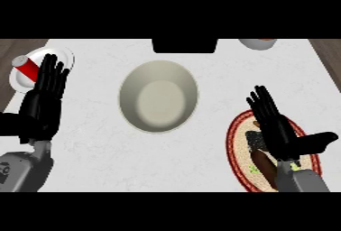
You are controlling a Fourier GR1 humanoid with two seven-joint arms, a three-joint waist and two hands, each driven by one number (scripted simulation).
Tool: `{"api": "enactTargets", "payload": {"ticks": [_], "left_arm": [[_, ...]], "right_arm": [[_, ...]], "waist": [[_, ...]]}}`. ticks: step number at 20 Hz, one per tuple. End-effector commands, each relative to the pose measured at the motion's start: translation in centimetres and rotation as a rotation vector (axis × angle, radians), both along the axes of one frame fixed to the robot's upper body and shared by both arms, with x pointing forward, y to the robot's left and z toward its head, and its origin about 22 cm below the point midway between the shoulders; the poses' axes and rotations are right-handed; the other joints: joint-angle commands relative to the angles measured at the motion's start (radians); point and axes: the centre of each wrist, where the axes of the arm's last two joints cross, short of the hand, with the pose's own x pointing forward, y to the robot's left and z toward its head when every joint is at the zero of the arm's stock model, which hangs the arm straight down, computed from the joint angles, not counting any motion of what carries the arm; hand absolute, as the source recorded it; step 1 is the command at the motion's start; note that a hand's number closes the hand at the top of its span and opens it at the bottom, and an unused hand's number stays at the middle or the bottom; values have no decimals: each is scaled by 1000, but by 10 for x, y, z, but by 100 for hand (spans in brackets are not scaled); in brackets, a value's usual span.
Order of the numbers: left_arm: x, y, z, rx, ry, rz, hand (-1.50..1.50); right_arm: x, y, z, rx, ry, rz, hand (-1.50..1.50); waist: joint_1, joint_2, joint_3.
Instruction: Pick the sweet potato from the placemat and place it in the bowl
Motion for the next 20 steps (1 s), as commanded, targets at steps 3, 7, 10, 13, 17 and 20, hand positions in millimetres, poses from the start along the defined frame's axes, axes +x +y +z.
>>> {"api": "enactTargets", "payload": {"ticks": [3, 7, 10, 13, 17, 20], "left_arm": [[5, 18, 12, 57, -41, 17, 0], [3, 20, 2, 78, 18, 3, 0], [-2, 46, 0, 90, 38, 64, 0], [-6, 55, 0, 80, 31, 81, 0], [-8, 65, 6, 68, 21, 83, 0], [-15, 74, -3, 85, 24, 75, 0]], "right_arm": [[-29, 56, 2, -240, -77, 575, -150], [-1, 57, 63, -751, -391, 751, -150], [-41, 67, 44, -798, -593, 744, -150], [-79, 55, 32, -892, -719, 862, -150], [-117, 45, 32, -1079, -856, 850, -150], [-133, 35, 46, -1271, -911, 784, -150]], "waist": [[9, 11, -2], [50, -72, -30], [-42, -19, -1], [-56, -9, 1], [-62, -1, 0], [-73, -2, -2]]}}
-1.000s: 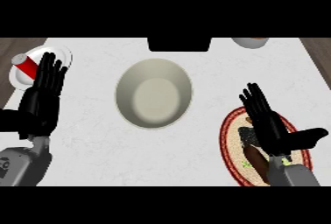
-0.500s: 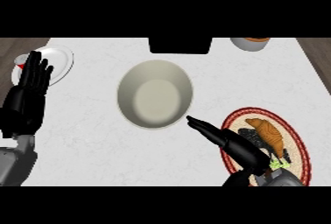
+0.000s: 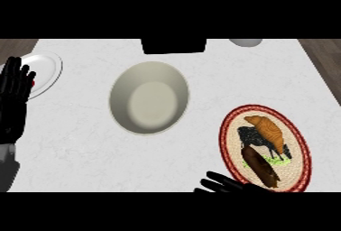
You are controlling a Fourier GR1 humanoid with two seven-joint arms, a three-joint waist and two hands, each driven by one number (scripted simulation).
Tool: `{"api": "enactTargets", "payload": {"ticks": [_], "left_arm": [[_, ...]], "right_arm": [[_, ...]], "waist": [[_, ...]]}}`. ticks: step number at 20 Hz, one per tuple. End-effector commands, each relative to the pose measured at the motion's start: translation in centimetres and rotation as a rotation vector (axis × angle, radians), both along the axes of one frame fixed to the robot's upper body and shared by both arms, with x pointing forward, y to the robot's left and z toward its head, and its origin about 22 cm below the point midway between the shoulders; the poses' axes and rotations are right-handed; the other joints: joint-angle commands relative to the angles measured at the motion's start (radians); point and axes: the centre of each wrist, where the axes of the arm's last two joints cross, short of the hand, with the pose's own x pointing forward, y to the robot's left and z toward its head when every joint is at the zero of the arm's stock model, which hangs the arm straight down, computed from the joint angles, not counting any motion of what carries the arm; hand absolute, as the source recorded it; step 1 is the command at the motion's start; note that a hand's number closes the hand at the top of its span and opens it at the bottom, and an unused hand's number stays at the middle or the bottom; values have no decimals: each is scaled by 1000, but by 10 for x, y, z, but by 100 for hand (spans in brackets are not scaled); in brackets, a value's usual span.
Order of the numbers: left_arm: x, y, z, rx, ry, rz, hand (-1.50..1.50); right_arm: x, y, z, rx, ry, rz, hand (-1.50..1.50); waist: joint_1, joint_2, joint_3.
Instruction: Pick the sweet potato from the placemat and place it in the bowl
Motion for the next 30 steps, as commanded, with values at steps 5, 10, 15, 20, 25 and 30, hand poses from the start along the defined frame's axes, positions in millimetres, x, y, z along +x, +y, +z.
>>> {"api": "enactTargets", "payload": {"ticks": [5, 10, 15, 20, 25, 30], "left_arm": [[-2, 9, -6, -3, -11, 17, 0], [1, 14, -4, 7, 4, 27, 0], [3, 11, 12, -1, -28, -28, 0], [11, 5, -4, 5, -35, -45, 0], [6, -4, -14, 11, -44, -54, 0], [22, 22, 3, -1, -40, -53, 0]], "right_arm": [[-51, -8, 58, -272, -293, -147, -150], [-67, -16, 85, -622, -345, -216, -150], [-88, -10, 101, -881, -322, -255, -150], [-96, 1, 98, -965, -289, -308, -150], [-74, 12, 85, -964, -267, -349, -150], [-70, 16, 78, -981, -268, -353, -150]], "waist": [[-23, 8, -3], [-21, 10, -5], [19, 17, -2], [36, 25, 1], [49, 26, 2], [46, 27, 2]]}}
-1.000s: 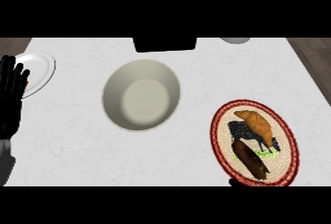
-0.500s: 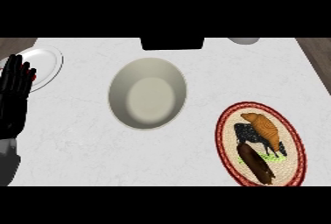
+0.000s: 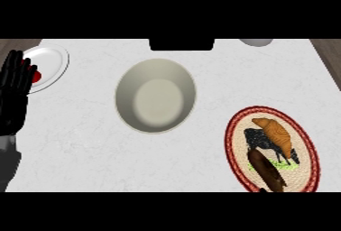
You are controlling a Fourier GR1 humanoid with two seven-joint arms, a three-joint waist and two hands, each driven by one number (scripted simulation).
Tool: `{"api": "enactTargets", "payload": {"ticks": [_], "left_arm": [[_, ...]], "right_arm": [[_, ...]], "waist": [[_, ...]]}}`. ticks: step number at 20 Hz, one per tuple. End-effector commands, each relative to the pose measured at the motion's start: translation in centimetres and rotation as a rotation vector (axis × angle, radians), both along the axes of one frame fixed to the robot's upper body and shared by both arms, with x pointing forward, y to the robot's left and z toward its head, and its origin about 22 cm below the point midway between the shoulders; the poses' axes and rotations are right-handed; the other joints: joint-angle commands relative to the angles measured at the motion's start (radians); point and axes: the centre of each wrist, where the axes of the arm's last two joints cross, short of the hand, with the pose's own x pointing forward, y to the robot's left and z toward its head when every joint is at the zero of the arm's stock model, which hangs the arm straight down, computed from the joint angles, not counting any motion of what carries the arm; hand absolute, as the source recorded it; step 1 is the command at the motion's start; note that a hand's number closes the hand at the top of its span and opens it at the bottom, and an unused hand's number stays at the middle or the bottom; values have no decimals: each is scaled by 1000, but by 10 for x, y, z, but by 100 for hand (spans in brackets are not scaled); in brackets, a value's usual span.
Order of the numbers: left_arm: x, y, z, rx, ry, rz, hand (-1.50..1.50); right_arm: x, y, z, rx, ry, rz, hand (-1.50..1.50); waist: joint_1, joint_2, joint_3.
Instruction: Pick the sweet potato from the placemat and place it in the bowl
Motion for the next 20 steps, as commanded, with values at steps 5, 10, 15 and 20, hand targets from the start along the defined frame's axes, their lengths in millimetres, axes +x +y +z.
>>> {"api": "enactTargets", "payload": {"ticks": [5, 10, 15, 20], "left_arm": [[-6, -6, 8, 5, -4, -1, 0], [2, -5, 6, 21, 1, 5, 0], [-3, -11, -3, 6, -2, -9, 0], [-15, -8, 2, -3, 9, -4, 0]], "right_arm": [[20, 2, -26, -7, 21, -58, -150], [51, -7, -54, -17, -19, -71, -150], [69, -45, -36, -2, -12, -75, -150], [88, -37, -47, 24, 19, -21, -150]], "waist": [[7, 0, 1], [9, 1, 1], [4, 1, 1], [10, 0, 1]]}}
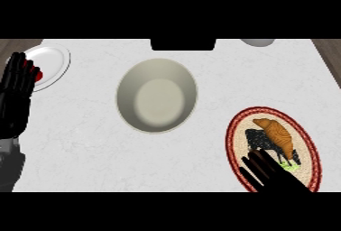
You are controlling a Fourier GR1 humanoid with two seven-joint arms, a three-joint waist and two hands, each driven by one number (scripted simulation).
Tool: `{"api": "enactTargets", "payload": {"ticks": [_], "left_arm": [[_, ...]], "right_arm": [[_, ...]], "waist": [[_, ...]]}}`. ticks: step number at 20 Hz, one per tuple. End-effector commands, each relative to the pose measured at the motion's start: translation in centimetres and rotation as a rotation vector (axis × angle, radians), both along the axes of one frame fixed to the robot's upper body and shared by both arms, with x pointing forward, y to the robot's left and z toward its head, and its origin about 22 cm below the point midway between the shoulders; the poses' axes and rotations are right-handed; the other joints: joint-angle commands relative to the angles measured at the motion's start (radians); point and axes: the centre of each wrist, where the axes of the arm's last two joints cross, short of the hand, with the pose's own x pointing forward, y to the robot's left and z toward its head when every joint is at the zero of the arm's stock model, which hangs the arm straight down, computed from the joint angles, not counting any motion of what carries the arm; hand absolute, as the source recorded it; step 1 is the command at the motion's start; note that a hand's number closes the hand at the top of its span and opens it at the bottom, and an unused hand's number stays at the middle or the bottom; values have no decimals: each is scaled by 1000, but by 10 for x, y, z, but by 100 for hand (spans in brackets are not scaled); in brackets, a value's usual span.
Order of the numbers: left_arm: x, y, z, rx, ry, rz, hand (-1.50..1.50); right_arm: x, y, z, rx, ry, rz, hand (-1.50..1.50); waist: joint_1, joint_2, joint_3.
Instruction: Pick the sweet potato from the placemat and place it in the bowl
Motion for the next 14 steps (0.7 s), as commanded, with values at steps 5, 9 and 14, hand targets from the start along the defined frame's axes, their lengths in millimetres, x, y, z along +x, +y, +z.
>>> {"api": "enactTargets", "payload": {"ticks": [5, 9, 14], "left_arm": [[-17, -26, 5, 5, -9, -5, 0], [19, -9, -9, 13, -5, 8, 0], [7, 6, 0, -6, -3, -10, 0]], "right_arm": [[-10, -5, -11, 8, 40, 67, -150], [17, -5, -34, -21, 31, 12, -150], [12, -6, -49, -62, 12, 26, -150]], "waist": [[-2, -3, 0], [-6, 1, 0], [-3, 0, 0]]}}
